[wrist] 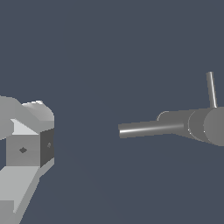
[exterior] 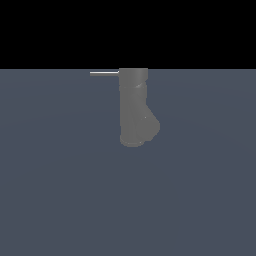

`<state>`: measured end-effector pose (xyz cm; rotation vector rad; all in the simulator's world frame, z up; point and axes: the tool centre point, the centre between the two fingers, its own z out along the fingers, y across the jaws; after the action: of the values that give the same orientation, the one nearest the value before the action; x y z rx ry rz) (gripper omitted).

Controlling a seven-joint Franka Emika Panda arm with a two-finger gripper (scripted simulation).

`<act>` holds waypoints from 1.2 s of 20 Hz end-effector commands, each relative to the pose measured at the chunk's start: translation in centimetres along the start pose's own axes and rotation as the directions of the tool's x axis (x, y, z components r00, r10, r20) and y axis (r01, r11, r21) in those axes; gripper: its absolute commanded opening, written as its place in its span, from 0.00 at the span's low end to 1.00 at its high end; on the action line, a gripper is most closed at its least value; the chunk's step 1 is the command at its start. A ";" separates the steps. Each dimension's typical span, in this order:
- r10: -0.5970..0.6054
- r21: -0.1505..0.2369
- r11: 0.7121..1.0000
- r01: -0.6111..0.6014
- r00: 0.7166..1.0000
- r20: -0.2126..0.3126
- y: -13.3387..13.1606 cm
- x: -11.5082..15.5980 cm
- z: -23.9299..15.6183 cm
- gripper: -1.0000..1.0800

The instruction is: Turn on the faucet by rotating a designated handle.

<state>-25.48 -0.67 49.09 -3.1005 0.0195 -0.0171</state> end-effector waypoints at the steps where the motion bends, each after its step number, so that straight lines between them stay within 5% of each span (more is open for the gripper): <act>1: 0.000 0.000 1.000 0.000 1.000 0.000 0.0 0.0 0.0 0.00; 15: 0.099 -0.002 0.995 -0.099 0.995 -0.001 -2.3 1.3 1.6 0.00; 24: 0.262 -0.004 0.965 -0.262 0.965 -0.003 -5.9 4.1 4.2 0.00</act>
<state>-21.85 4.64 45.62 -3.0807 0.3809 -0.0134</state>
